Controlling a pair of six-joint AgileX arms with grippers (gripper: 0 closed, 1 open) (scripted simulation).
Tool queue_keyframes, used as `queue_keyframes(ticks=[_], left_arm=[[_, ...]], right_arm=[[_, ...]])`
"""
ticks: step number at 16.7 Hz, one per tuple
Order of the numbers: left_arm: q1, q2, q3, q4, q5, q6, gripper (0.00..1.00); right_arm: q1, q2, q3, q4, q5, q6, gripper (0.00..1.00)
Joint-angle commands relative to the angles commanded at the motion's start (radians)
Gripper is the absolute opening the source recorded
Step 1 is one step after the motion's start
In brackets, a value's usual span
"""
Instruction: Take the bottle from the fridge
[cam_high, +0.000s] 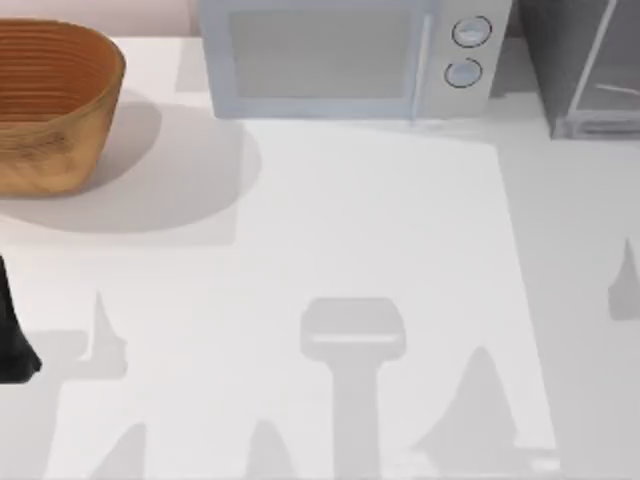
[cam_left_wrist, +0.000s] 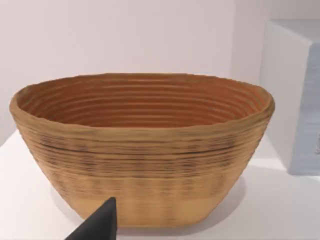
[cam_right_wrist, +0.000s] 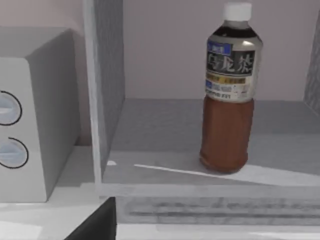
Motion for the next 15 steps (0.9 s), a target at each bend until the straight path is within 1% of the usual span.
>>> queue_keyframes(ticks=[4, 9, 12, 15], left_arm=[[0.0, 0.0, 0.0, 0.0, 0.0, 0.0, 1.0], [0.0, 0.0, 0.0, 0.0, 0.0, 0.0, 1.0], [0.0, 0.0, 0.0, 0.0, 0.0, 0.0, 1.0], [0.0, 0.0, 0.0, 0.0, 0.0, 0.0, 1.0]], right_arm=[[-0.108, 0.382, 0.03, 0.321, -0.105, 0.007, 1.0], [-0.216, 0.737, 0.069, 0.65, -0.209, 0.015, 1.0], [-0.256, 0.871, 0.088, 0.778, -0.248, 0.017, 1.0], [-0.27, 0.912, 0.095, 0.821, -0.261, 0.017, 1.0]])
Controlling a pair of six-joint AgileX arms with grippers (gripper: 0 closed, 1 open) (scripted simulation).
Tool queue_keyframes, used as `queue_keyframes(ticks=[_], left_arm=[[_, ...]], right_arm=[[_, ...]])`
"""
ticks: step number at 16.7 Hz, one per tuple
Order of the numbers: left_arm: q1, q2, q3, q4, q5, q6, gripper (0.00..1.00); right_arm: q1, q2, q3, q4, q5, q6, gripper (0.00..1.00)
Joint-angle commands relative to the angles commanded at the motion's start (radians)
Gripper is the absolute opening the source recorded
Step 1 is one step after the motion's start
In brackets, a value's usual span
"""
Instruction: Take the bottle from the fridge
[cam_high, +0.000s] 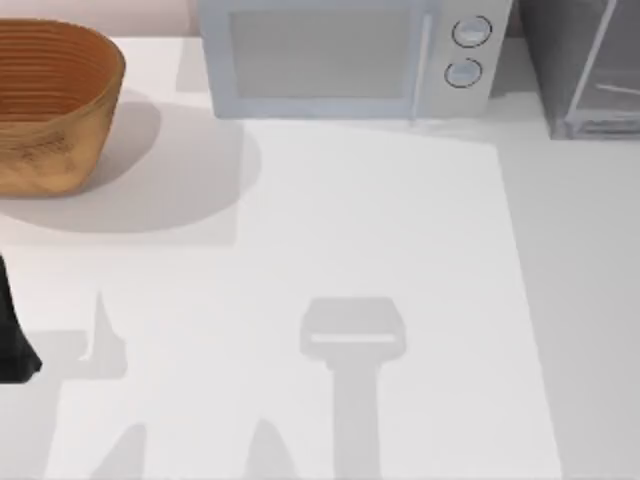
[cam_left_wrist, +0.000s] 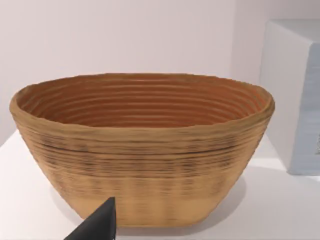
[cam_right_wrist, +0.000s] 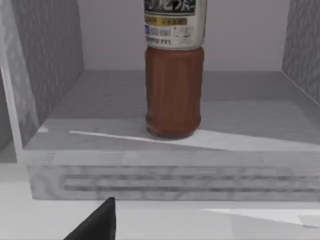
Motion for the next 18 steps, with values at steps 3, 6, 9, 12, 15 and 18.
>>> queue_keyframes(ticks=[3, 6, 9, 12, 15, 18], left_arm=[[0.0, 0.0, 0.0, 0.0, 0.0, 0.0, 1.0], [0.0, 0.0, 0.0, 0.0, 0.0, 0.0, 1.0], [0.0, 0.0, 0.0, 0.0, 0.0, 0.0, 1.0], [0.0, 0.0, 0.0, 0.0, 0.0, 0.0, 1.0], [0.0, 0.0, 0.0, 0.0, 0.0, 0.0, 1.0], [0.0, 0.0, 0.0, 0.0, 0.0, 0.0, 1.0]], right_arm=[[0.0, 0.0, 0.0, 0.0, 0.0, 0.0, 1.0], [0.011, 0.007, 0.011, -0.012, 0.009, -0.001, 1.0], [0.05, 0.06, 0.11, -0.068, 0.054, -0.005, 1.0], [0.119, 0.136, 0.302, -0.176, 0.128, -0.007, 1.0], [0.202, 0.217, 0.542, -0.314, 0.214, -0.005, 1.0], [0.276, 0.271, 0.708, -0.434, 0.29, -0.003, 1.0]])
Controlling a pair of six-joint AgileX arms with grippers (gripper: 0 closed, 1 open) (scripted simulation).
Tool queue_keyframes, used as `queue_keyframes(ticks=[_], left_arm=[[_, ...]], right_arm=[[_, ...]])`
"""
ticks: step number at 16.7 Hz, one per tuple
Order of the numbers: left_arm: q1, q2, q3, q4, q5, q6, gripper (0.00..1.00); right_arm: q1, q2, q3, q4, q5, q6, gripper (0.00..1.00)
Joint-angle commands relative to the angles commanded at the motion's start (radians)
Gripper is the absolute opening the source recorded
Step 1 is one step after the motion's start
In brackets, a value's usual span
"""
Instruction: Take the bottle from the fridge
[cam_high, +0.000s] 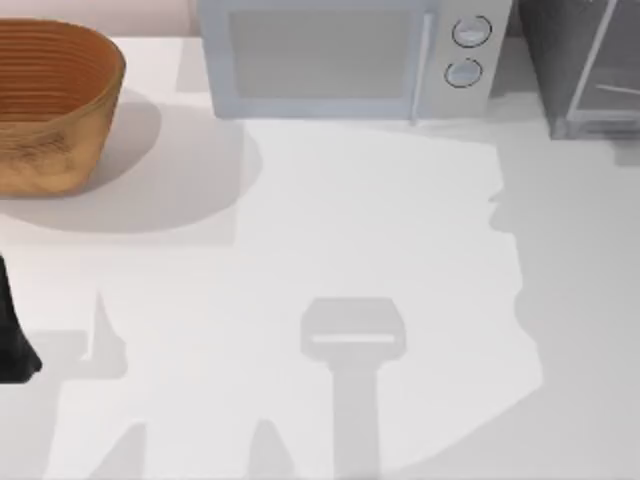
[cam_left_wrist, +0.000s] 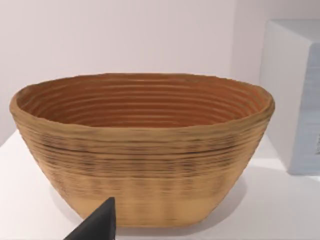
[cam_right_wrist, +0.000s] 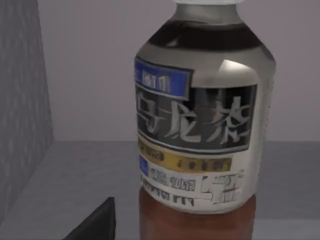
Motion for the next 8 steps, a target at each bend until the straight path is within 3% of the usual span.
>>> queue_keyframes(ticks=[8], left_arm=[[0.0, 0.0, 0.0, 0.0, 0.0, 0.0, 1.0]], right_arm=[[0.039, 0.018, 0.076, -0.066, 0.041, 0.001, 1.0]])
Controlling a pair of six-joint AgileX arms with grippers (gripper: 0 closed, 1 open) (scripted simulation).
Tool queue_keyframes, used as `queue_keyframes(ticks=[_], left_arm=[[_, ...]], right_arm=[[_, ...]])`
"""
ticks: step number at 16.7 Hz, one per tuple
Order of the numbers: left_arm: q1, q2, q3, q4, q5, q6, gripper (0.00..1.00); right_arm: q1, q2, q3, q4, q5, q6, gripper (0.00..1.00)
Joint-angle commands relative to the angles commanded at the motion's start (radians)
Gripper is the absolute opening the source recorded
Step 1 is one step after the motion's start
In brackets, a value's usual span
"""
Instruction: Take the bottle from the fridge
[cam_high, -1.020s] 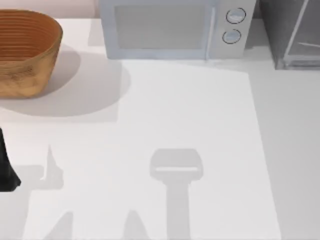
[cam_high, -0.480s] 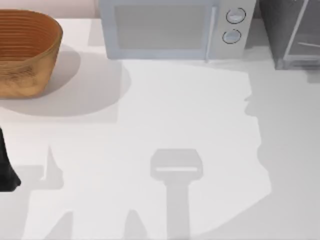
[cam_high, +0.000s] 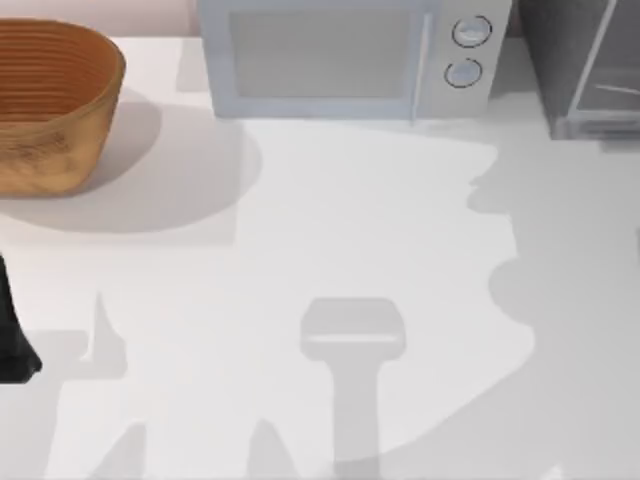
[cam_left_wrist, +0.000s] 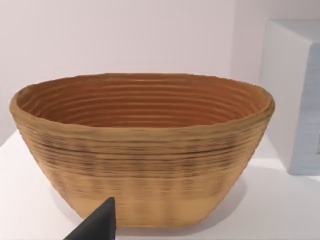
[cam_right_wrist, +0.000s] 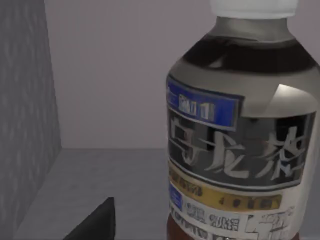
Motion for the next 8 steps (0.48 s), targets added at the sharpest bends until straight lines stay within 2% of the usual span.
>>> queue_keyframes(ticks=[8], left_arm=[[0.0, 0.0, 0.0, 0.0, 0.0, 0.0, 1.0]], right_arm=[[0.026, 0.15, 0.271, -0.121, 0.026, -0.001, 1.0]])
